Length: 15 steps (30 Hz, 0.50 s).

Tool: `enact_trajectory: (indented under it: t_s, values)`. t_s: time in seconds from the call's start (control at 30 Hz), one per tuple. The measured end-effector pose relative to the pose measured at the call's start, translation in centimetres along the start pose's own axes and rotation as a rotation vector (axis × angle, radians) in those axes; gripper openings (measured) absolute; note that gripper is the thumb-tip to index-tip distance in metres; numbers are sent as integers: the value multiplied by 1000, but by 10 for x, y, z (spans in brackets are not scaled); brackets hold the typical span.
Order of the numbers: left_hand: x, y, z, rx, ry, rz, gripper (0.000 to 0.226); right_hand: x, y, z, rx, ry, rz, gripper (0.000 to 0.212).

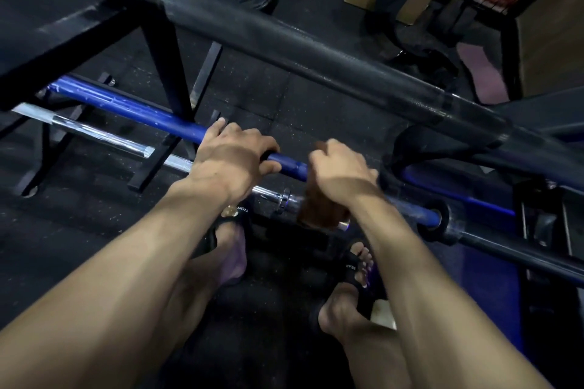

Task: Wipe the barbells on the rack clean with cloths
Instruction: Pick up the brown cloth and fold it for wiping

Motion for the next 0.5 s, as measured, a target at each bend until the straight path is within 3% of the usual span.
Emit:
enact_trajectory:
  t_s: [0.1, 0.23, 0.37, 0.5]
  values:
    - [0, 1, 0, -9, -14, 3, 39, 12, -6, -27, -37, 150, 61, 28]
    - [1, 1, -1, 1, -40, 15, 49, 4, 2, 9, -40, 39, 17, 18]
    - [0, -2, 2, -2, -59, 6, 56, -12, 14, 57, -1, -134, -17, 25]
    - [0, -1, 4, -1, -68, 24, 61, 5, 7, 17, -74, 9, 83, 24]
Point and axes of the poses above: each hand's wrist, its own x-axis towards the middle knuckle, its own y-axis out of the palm, z = x × y, the point moved 9 cm from there along x, towards the middle knuckle, and after that the axes turned 9 degrees about y, right-handed, at the moved point
